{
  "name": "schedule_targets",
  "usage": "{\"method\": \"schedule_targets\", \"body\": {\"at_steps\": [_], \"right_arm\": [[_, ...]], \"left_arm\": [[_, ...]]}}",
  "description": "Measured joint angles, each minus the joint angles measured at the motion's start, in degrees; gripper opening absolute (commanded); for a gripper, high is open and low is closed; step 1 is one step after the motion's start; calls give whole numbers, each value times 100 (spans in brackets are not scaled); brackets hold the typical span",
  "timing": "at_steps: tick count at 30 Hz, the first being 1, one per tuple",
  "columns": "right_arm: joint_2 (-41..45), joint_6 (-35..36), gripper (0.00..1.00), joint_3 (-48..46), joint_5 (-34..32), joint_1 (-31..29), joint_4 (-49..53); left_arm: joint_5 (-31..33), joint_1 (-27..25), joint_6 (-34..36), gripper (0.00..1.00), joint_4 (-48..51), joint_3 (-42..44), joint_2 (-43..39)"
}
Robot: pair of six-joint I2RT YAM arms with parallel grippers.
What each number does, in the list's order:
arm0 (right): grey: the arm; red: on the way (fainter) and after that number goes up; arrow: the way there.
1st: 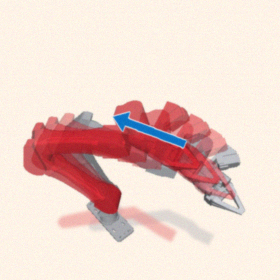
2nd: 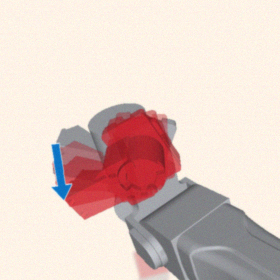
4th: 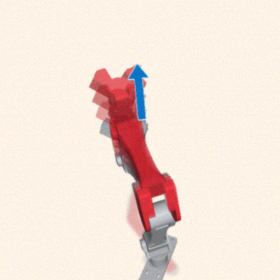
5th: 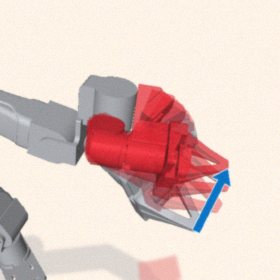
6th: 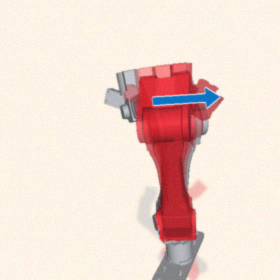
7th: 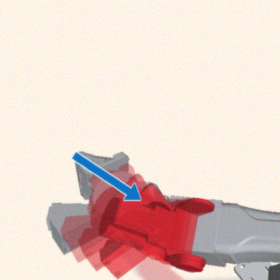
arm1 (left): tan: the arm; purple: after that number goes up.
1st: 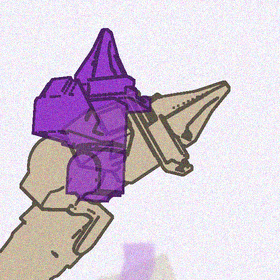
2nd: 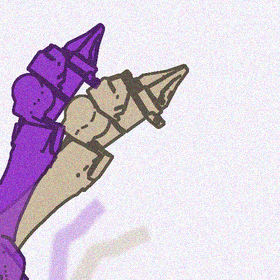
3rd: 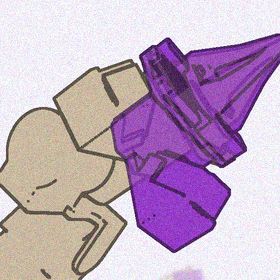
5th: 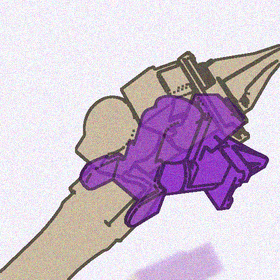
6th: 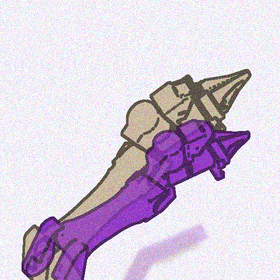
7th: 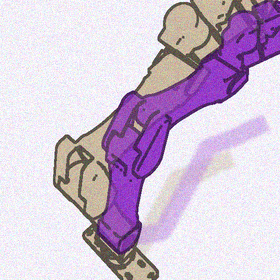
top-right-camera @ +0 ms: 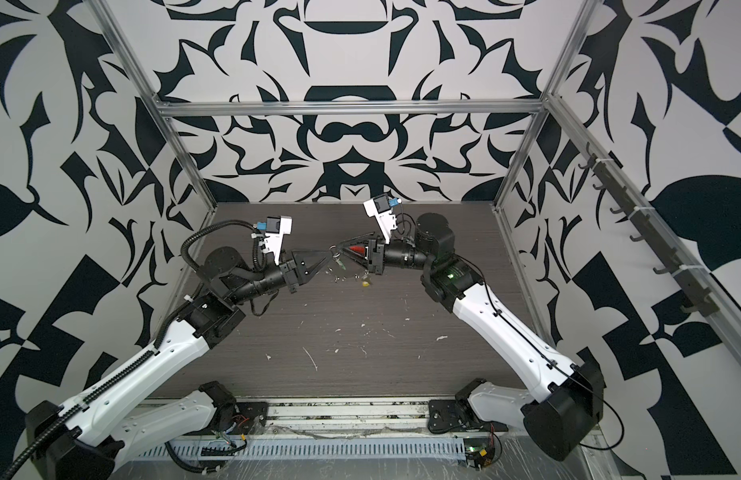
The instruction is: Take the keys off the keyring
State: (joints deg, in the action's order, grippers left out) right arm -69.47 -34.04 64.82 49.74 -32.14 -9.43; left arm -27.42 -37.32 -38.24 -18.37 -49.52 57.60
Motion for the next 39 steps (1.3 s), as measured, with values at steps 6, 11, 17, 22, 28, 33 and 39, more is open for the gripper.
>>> {"method": "schedule_targets", "body": {"at_steps": [6, 11, 17, 22, 28, 33, 39], "right_arm": [[0, 94, 15, 7, -28, -11, 61], [0, 166, 9, 22, -61, -33, 109], [4, 326, 0, 70, -76, -55, 212], [4, 496, 0, 125, -68, -66, 413], [-52, 927, 0, 378, 247, -129, 1281], [-173, 1504, 0, 691, 570, 31, 1958], [-234, 2024, 0, 828, 1143, 369, 2446]], "left_arm": [[-2, 0, 13, 0, 17, 0, -7], [-22, 0, 11, 0, 15, 0, -7], [-44, 7, -70, 0, 11, 0, -7], [-55, 7, -76, 24, 63, 0, -11], [-195, -15, 101, 35, 505, -92, -164], [-393, -15, 529, 31, 1390, -564, -269], [-678, -15, 1062, 29, 2308, -1141, -221]]}}
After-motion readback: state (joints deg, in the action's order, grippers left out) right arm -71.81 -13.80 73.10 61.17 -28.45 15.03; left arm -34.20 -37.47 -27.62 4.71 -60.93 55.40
